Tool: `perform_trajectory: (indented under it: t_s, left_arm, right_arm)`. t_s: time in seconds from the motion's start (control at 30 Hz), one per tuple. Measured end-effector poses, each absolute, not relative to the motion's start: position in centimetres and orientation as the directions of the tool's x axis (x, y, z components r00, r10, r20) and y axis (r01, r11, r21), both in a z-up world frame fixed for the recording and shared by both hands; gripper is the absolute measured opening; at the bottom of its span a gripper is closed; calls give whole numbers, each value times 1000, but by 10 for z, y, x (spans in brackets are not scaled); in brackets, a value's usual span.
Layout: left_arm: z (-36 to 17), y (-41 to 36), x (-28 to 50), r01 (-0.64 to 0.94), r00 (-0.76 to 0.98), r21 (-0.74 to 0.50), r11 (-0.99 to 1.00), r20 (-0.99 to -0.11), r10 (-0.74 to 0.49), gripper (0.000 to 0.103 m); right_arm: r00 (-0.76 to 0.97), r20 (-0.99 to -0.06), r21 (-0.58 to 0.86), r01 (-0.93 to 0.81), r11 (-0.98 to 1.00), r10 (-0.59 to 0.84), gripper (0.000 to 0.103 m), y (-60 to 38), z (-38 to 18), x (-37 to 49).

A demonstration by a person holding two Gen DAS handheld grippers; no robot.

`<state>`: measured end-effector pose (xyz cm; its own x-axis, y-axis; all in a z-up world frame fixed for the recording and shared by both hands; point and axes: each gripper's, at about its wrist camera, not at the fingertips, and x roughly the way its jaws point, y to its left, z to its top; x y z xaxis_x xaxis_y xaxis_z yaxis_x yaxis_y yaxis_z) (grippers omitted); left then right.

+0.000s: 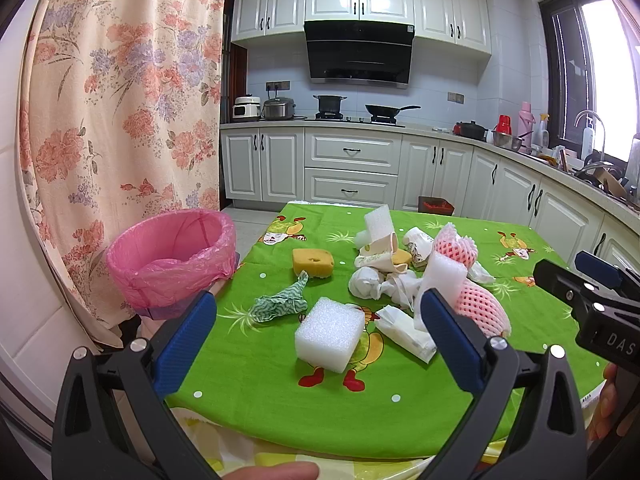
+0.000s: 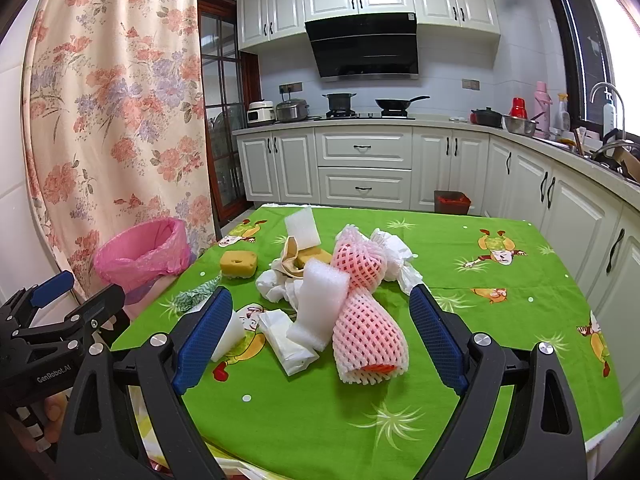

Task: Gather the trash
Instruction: 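Grasp the white foam block with the left tool while the right tool grasps the pink foam net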

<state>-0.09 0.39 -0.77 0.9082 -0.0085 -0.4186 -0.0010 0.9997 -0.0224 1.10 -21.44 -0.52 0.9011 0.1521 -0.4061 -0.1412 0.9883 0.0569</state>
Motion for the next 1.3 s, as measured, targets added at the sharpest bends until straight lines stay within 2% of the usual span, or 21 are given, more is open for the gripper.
perform_trajectory:
  t_s: [0.53,0.83,0.97,1.07,1.3]
  left_arm:
    - [-14,8,8,-5,904,-8,1000,-428,1,99]
    - [-46,13,41,11,870,38,999,-493,9,99]
    - [-68,15,65,39,832,31,999,-555,-15,98]
    - [-84,17,82,17,807,60,998,-590,22,98]
    - [-116,14,116,95,759,109,989,-651,-1,99]
  right_arm:
    - [899,-417,51,-121,991,131,85,-227,-18,17]
    - [862,-504,82,-21,996,60,85,-260,-57,41]
    - [829,-557,88,10,996,41,85,-274,-82,56]
    - [812,-582,105,20,994,45,85,-285,-98,61]
    - [786,-615,106,0,994,66,85,-288,-113,84]
